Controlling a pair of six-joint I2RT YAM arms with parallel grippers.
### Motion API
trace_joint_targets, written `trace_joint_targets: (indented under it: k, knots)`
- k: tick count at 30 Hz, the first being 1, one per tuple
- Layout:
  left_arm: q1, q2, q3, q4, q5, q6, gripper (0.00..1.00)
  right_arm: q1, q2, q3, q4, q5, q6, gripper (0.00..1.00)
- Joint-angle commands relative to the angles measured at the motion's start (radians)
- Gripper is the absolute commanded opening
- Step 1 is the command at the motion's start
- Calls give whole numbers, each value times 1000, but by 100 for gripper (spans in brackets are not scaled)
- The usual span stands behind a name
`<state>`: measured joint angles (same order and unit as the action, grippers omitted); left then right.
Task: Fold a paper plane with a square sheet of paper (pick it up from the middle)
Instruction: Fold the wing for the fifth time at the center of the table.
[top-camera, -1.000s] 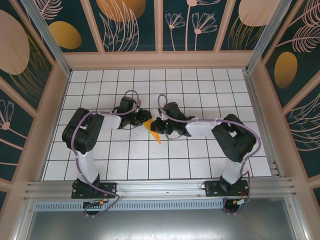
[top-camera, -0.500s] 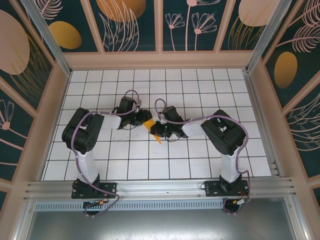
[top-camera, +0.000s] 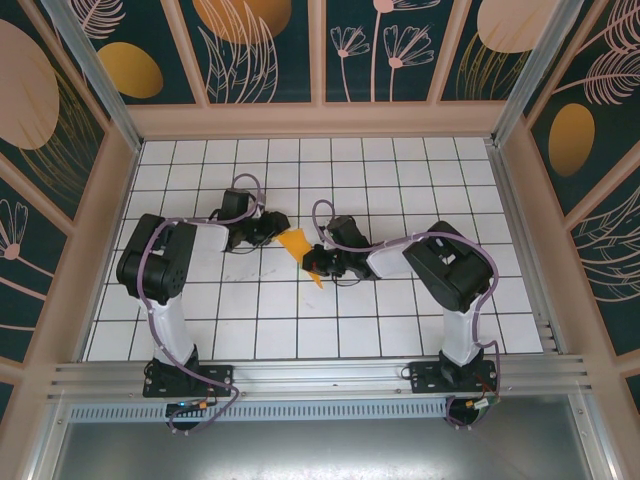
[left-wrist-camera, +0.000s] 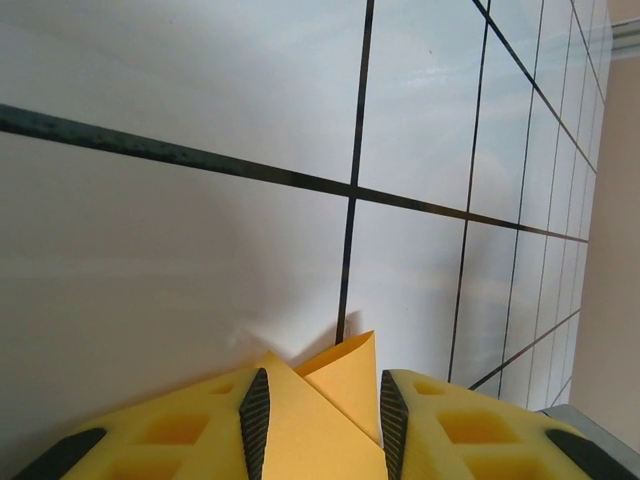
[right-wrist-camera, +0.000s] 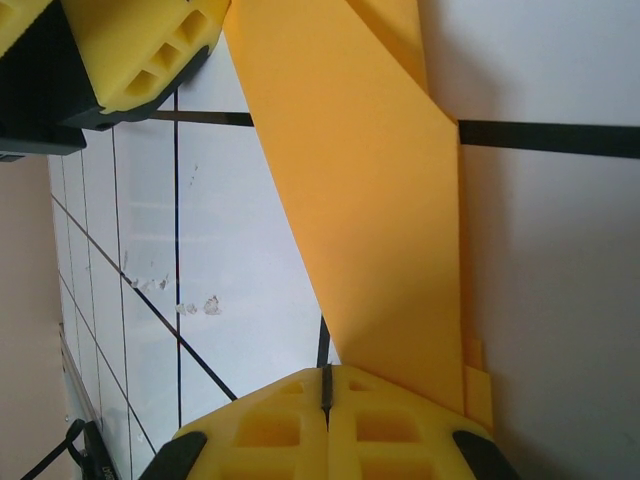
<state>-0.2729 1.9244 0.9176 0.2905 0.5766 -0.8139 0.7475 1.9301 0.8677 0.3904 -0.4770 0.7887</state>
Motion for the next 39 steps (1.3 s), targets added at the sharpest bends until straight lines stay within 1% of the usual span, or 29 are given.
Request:
trace_joint_targets:
  k: [1,4,8,10,11,14,18,21,23,24,27,29,30,31,35,39]
  knots:
    - [46,-15,14,-80,-99,49,39,9,27,-45,-146,-28,10,0]
    - [46,-85,15,-118,-124,49,39,10,21,-44,-115,-33,25,0]
    - [46,-172,10,-210,-205,59,41,21,18,-17,-103,-39,39,0]
    - [45,-205,11,-278,-271,64,41,28,8,0,-112,-28,38,0]
    - [44,-241,0,-283,-275,58,41,31,-5,-2,-97,-25,41,0]
    - [16,-304,-39,-296,-293,46,41,30,-94,-33,-31,-10,55,3]
    - [-77,-344,-30,-382,-389,48,43,10,-247,-68,-68,71,24,11]
    - [-165,-330,7,-450,-472,38,47,-27,-347,-123,-122,176,15,17]
    - [-221,-309,39,-500,-538,28,49,-64,-393,-177,-132,226,31,19]
    - [-248,-297,49,-525,-567,22,53,-84,-412,-207,-125,239,48,20]
    - [-308,-249,132,-600,-636,9,56,-117,-452,-286,-67,234,75,28]
    - [-340,-217,175,-633,-665,2,60,-120,-459,-300,-53,229,76,31]
    - [-354,-187,203,-649,-675,5,71,-121,-456,-302,-49,224,74,33]
    - [-367,-163,231,-669,-689,7,76,-121,-452,-300,-45,217,74,34]
    - [-403,-91,310,-732,-720,18,77,-117,-442,-302,-28,215,82,37]
    - [-426,-26,387,-845,-806,25,78,-117,-441,-309,-29,226,90,38]
